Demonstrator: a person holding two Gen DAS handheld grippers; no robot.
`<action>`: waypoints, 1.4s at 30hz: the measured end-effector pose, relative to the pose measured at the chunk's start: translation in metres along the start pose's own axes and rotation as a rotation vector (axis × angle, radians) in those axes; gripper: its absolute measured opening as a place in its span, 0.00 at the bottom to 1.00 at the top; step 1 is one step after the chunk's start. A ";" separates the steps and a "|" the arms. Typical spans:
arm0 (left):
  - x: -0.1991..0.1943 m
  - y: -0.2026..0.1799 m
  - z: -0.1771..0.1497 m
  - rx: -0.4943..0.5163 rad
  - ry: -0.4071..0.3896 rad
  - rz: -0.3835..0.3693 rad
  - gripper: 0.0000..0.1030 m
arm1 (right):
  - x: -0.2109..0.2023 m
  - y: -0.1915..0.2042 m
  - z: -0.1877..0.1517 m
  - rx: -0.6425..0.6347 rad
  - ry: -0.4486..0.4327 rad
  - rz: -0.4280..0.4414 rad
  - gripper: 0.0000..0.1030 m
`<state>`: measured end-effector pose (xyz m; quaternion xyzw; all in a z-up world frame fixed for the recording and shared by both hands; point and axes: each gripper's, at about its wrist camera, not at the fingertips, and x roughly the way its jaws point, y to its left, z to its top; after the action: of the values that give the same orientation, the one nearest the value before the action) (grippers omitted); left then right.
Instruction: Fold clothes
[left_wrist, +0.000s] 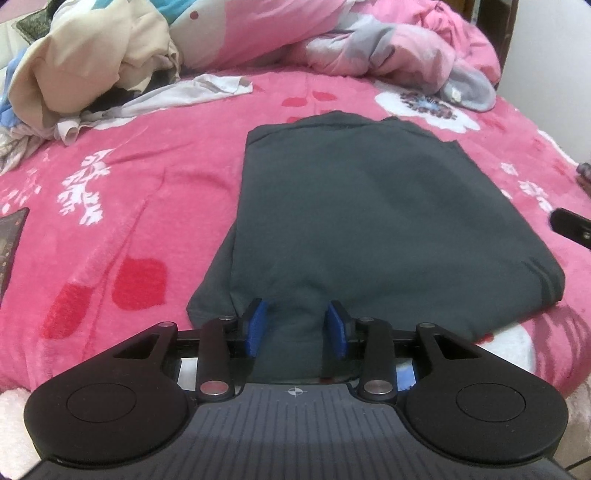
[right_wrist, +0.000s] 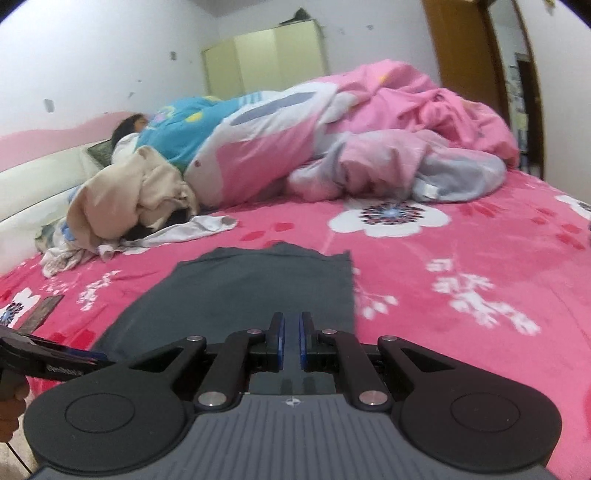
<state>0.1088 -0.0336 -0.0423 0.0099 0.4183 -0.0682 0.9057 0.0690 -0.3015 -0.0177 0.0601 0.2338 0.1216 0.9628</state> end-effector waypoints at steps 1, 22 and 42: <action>0.000 -0.001 0.001 0.004 0.006 0.008 0.36 | 0.006 0.004 0.002 -0.008 0.008 0.007 0.07; 0.002 -0.025 0.007 0.129 0.036 0.110 0.36 | 0.107 -0.016 -0.018 0.047 0.093 0.007 0.06; -0.020 0.005 0.031 0.046 -0.128 -0.008 0.41 | 0.105 -0.017 -0.020 0.079 0.070 0.013 0.06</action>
<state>0.1204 -0.0289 -0.0070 0.0249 0.3579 -0.0819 0.9298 0.1538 -0.2891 -0.0837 0.0952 0.2714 0.1204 0.9501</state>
